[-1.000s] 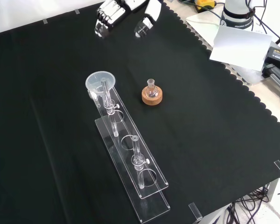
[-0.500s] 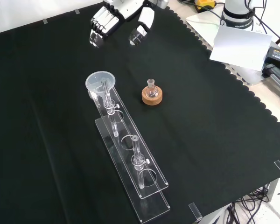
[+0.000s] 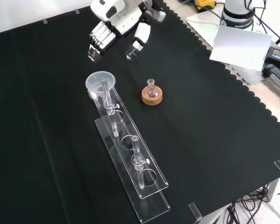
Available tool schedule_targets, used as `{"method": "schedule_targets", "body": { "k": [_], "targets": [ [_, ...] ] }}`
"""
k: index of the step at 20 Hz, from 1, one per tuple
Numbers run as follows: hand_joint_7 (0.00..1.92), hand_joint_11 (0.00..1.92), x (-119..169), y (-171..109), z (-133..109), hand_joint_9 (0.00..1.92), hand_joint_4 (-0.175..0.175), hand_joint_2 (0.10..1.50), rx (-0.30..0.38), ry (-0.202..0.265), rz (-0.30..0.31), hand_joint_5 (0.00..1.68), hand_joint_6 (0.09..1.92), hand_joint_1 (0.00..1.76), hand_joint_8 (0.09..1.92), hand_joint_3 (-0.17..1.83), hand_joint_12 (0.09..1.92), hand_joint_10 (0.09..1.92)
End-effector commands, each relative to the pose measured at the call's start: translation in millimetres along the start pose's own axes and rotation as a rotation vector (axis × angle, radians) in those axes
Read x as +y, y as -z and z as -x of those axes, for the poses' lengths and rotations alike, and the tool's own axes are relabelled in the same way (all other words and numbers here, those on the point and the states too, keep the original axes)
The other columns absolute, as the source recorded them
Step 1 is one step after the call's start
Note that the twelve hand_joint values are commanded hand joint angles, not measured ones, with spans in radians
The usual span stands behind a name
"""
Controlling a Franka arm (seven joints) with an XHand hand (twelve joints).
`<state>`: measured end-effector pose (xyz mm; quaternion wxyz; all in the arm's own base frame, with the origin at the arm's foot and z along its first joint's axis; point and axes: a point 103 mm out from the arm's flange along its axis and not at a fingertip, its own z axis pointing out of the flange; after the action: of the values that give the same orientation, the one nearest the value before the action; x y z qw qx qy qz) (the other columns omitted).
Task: Pick up the funnel from the transparent funnel stand.
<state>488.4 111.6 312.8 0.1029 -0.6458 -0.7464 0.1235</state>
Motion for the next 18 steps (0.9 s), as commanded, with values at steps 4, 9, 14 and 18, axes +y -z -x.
{"method": "schedule_targets", "body": {
  "k": [4, 9, 14, 18],
  "targets": [
    [0.0, 0.09, 11.0, -3.8, 5.2, 0.09, 0.013, 1.21, -0.014, 0.024, 0.026, 0.1, 0.09, 0.08, 0.28, 0.3, 1.38, 0.65],
    [0.03, 0.09, 16.8, -2.5, 16.9, 0.12, 0.009, 1.11, -0.029, 0.015, 0.009, 0.1, 0.09, 0.25, 0.33, 0.25, 1.39, 0.67],
    [0.02, 0.09, 25.5, -3.9, 11.6, 0.14, 0.003, 0.94, -0.038, 0.033, 0.003, 0.11, 0.09, 0.41, 0.43, 0.2, 1.41, 0.71],
    [0.0, 0.11, 31.3, -4.7, 10.7, 0.15, 0.001, 0.85, -0.032, 0.047, -0.013, 0.11, 0.09, 0.47, 0.51, 0.18, 1.43, 0.75]
  ]
}}
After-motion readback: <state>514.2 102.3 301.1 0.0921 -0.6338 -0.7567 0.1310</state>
